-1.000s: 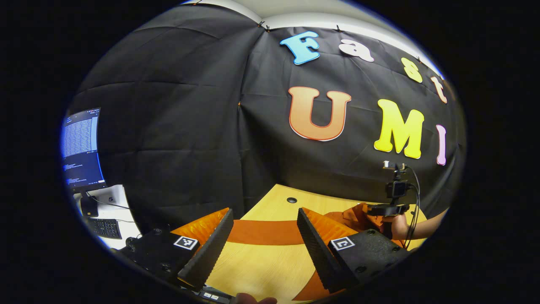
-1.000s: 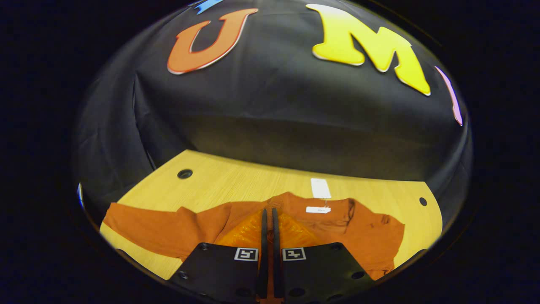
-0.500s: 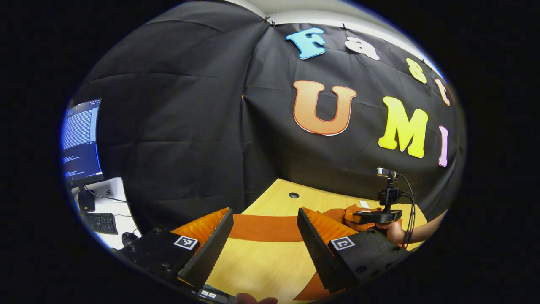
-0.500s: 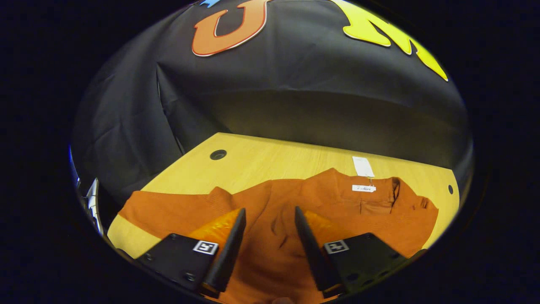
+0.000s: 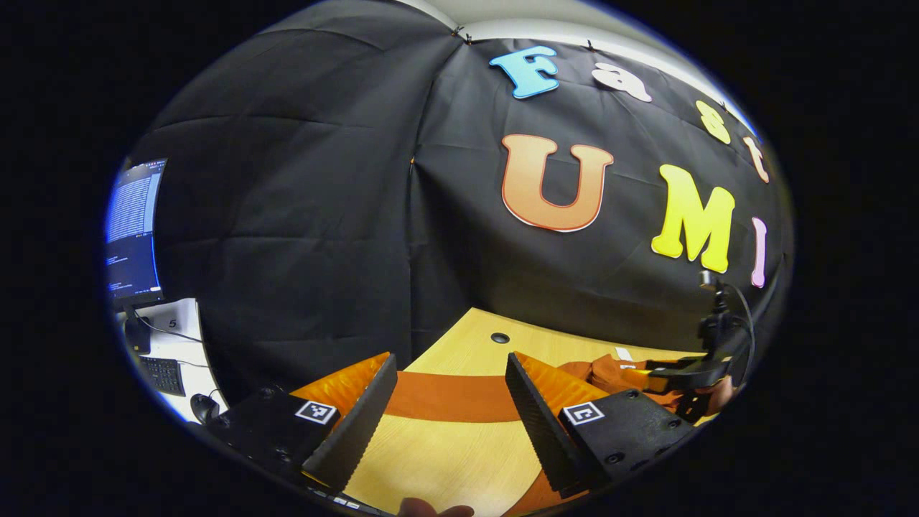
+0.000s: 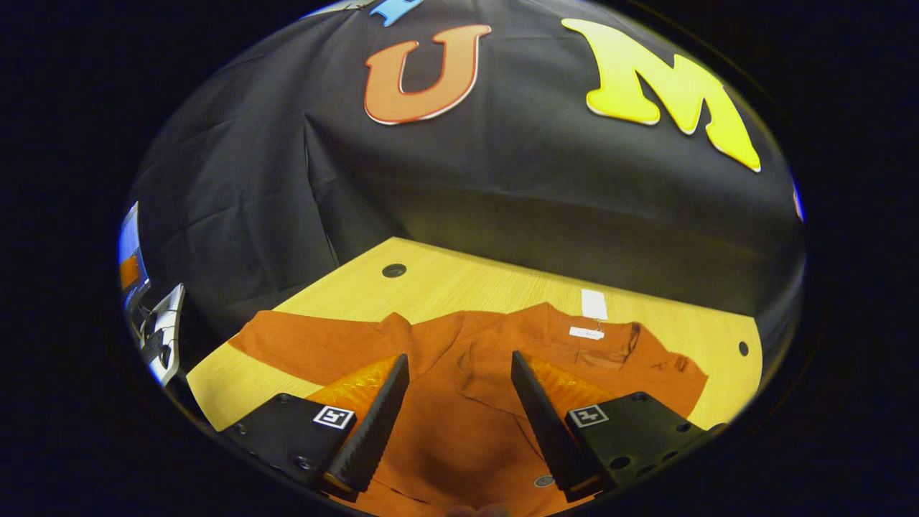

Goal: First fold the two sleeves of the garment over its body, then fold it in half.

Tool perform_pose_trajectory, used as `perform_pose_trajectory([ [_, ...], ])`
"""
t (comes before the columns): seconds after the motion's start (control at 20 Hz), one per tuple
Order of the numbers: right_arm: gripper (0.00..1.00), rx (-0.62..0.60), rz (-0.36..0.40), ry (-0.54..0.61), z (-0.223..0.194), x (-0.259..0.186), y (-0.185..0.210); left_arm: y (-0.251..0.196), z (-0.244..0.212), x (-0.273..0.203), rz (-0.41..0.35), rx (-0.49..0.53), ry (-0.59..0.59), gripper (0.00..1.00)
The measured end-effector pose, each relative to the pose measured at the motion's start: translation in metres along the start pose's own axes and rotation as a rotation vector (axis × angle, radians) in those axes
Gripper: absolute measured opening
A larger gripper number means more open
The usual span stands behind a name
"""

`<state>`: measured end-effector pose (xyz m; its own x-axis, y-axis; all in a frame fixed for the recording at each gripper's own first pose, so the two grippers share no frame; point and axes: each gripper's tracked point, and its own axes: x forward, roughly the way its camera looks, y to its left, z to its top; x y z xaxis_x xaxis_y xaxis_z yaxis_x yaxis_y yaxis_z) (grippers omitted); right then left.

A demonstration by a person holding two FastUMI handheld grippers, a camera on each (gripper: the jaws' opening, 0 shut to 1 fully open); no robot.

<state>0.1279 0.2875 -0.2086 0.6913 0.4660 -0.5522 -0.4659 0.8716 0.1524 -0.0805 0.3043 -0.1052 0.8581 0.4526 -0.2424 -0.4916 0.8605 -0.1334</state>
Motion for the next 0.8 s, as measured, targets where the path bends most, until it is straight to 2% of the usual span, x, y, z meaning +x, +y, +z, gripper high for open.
perform_pose_trajectory([
  [0.2, 0.92, 0.010, 0.023, -0.045, 0.023, -0.054, -0.001, 0.022, -0.028, 0.030, 0.019, -0.004, 0.041, 0.98],
  [0.4, 0.92, 0.010, 0.021, -0.101, 0.047, -0.109, -0.011, 0.048, -0.069, 0.065, 0.054, -0.011, 0.130, 0.99],
  [0.55, 0.92, 0.068, -0.017, -0.123, 0.058, -0.146, -0.035, 0.060, -0.095, 0.092, 0.071, -0.032, 0.197, 0.99],
  [0.8, 0.92, 0.102, -0.130, -0.143, 0.058, -0.195, -0.082, 0.079, -0.153, 0.136, 0.062, -0.059, 0.333, 0.99],
])
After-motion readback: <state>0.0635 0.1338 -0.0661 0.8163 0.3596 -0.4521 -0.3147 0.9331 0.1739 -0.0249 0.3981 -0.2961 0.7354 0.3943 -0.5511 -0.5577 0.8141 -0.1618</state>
